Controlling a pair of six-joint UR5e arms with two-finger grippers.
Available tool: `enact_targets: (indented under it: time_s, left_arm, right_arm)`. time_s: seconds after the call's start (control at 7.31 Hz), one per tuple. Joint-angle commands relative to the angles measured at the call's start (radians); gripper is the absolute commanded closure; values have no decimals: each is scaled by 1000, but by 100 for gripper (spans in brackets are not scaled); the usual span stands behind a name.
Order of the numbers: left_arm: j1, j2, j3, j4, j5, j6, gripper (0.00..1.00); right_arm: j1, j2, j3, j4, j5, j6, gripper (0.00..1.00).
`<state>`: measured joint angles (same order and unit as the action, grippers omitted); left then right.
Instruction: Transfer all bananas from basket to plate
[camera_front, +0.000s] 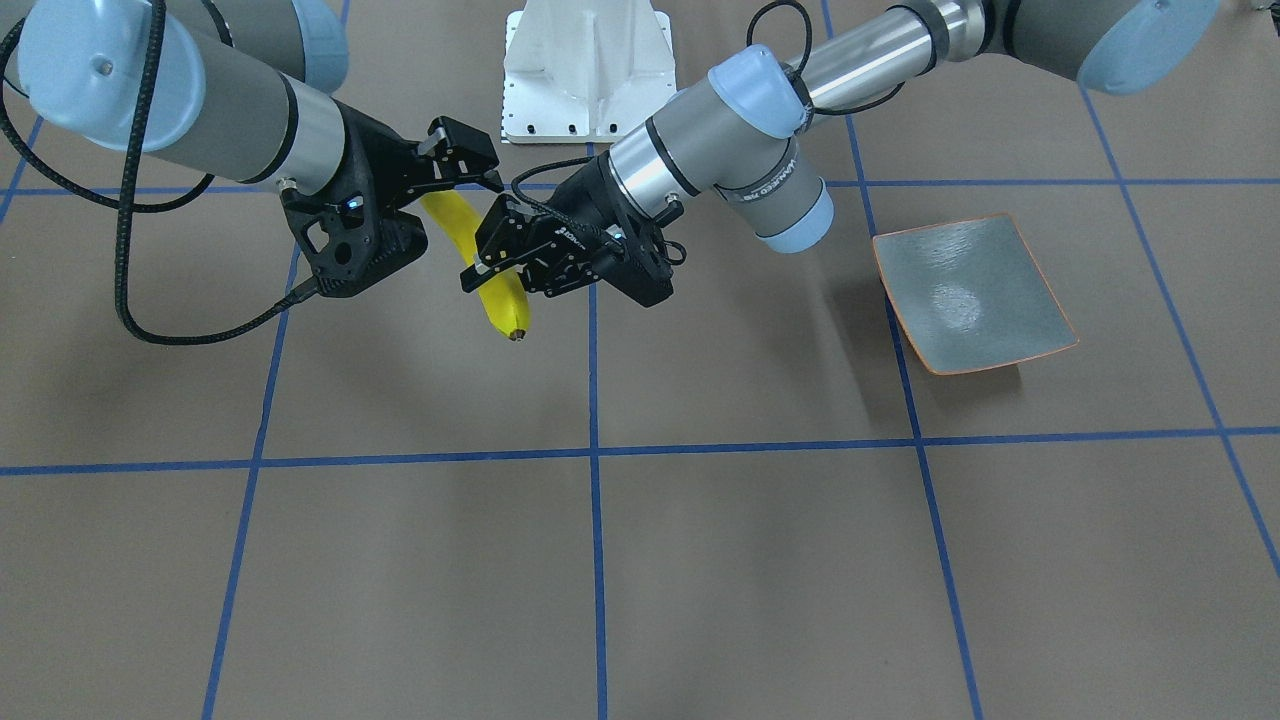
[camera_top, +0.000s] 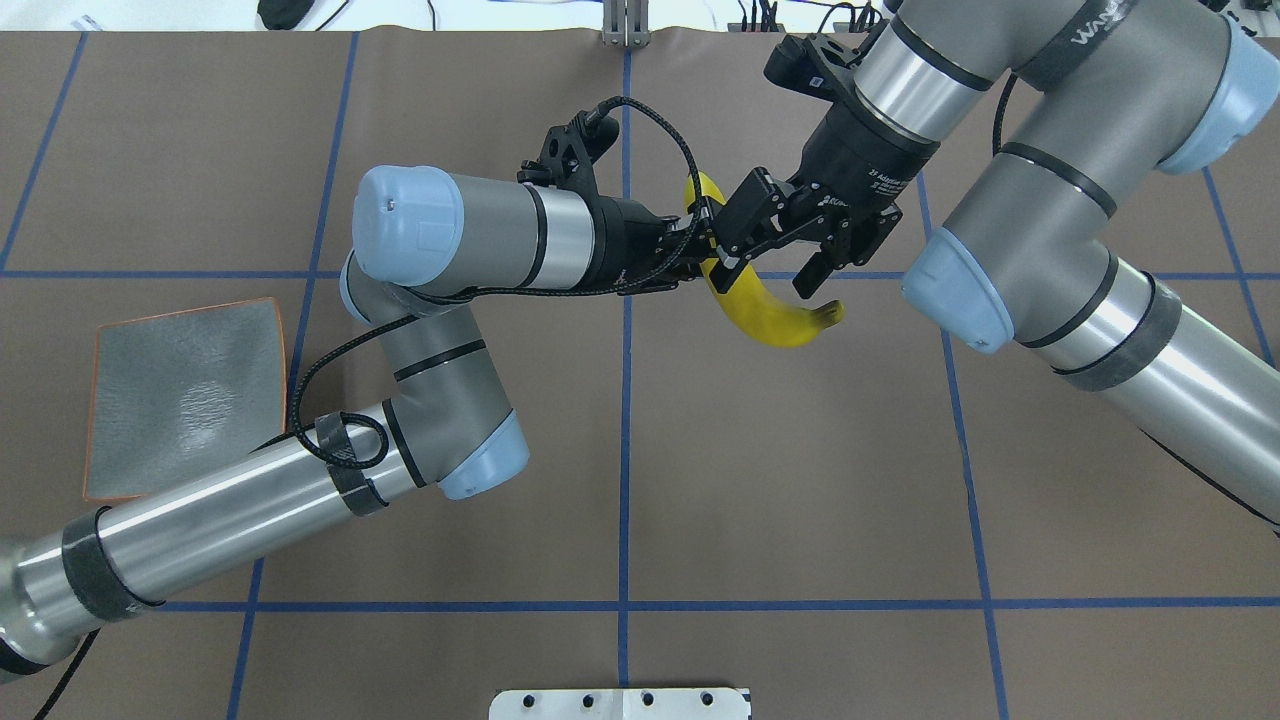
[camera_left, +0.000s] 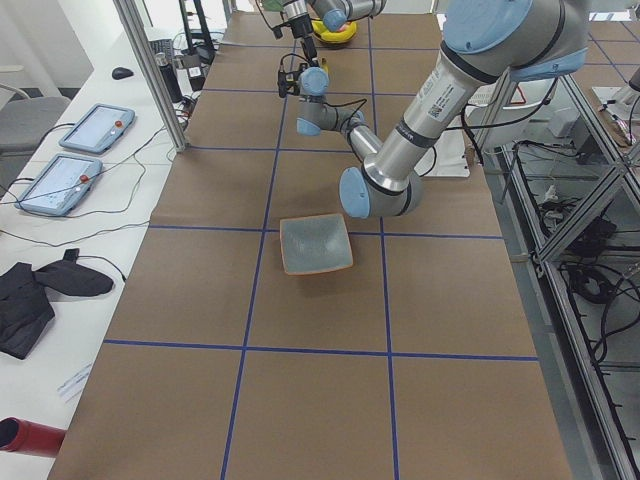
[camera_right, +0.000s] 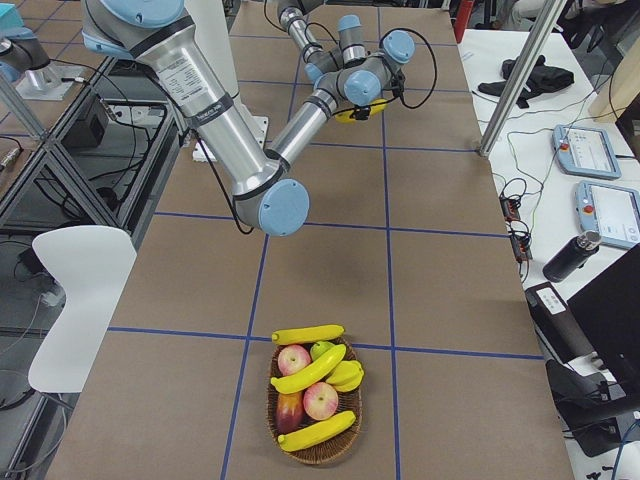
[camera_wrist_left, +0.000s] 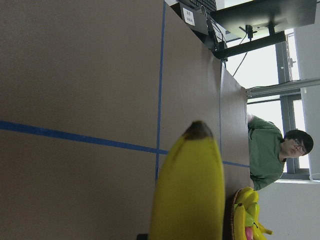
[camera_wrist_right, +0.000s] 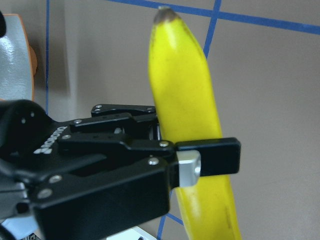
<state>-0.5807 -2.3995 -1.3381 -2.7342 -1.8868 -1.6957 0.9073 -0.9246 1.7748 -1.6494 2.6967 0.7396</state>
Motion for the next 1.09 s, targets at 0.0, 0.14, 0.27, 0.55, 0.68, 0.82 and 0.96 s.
enact_targets:
  time_s: [0.0, 0.14, 0.27, 0.55, 0.68, 0.82, 0.96]
  left_arm:
    - [-2, 3, 31, -1, 0, 5, 100]
    - [-13, 14, 46, 1, 0, 5, 100]
    - [-40, 19, 50, 7, -2, 49, 100]
    - [-101, 91, 37, 33, -67, 71, 100]
    - [-179, 118, 16, 94, -186, 80, 100]
    - [-251, 167, -43, 179, -268, 135, 100]
    - [-314, 231, -123, 294, -360, 240, 100]
  right_arm:
    - [42, -5, 14, -3, 2, 0, 1]
    - [73, -10, 29, -1, -5, -2, 1]
    - [109, -13, 47, -1, -52, -2, 1]
    - [166, -46, 96, -10, -280, -2, 1]
    - [177, -83, 101, -10, -398, -3, 1]
    - [177, -126, 89, -13, -473, -23, 1]
    - [174, -170, 84, -15, -521, -93, 1]
